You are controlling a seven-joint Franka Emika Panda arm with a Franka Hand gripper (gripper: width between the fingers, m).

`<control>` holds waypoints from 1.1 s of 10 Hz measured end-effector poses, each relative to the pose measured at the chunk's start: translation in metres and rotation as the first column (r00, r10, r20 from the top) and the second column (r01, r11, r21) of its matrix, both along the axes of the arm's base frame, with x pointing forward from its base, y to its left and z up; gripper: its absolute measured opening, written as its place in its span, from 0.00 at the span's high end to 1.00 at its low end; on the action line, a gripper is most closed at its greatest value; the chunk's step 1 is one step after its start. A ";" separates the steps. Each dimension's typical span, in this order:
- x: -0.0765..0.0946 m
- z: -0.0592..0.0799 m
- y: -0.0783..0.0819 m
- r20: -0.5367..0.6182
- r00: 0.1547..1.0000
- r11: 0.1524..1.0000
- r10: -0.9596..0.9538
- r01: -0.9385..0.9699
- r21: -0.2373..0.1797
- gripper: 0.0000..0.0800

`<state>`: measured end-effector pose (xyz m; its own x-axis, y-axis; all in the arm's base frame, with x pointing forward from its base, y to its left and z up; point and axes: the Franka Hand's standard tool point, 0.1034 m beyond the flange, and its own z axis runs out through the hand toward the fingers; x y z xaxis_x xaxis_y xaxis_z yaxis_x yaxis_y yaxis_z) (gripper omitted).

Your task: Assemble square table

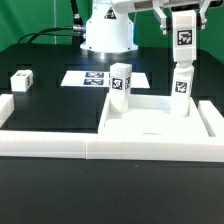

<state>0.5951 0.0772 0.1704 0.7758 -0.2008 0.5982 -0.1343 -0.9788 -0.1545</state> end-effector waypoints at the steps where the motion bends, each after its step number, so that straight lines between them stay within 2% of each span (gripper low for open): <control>1: 0.000 0.000 0.000 0.000 1.000 1.000 0.007 -0.007 -0.007 0.64; 2: -0.001 -0.002 0.000 -0.001 1.000 1.000 0.012 -0.012 -0.011 0.64; 3: -0.007 -0.021 0.014 -0.022 0.999 0.999 0.024 -0.024 -0.026 0.64; 4: -0.004 -0.039 0.034 -0.063 0.997 0.997 0.047 -0.051 -0.053 0.64; 5: 0.006 -0.044 0.035 -0.059 0.994 0.989 0.092 -0.099 -0.114 0.64; 6: 0.009 -0.049 0.023 -0.030 0.996 0.986 0.087 -0.090 -0.141 0.64; 11: 0.008 -0.051 0.024 -0.037 0.995 0.986 0.087 -0.092 -0.140 0.64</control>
Offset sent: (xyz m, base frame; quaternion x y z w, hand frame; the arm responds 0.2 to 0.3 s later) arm 0.0301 -0.0009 -0.0443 -0.2199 0.0221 -0.1968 0.9552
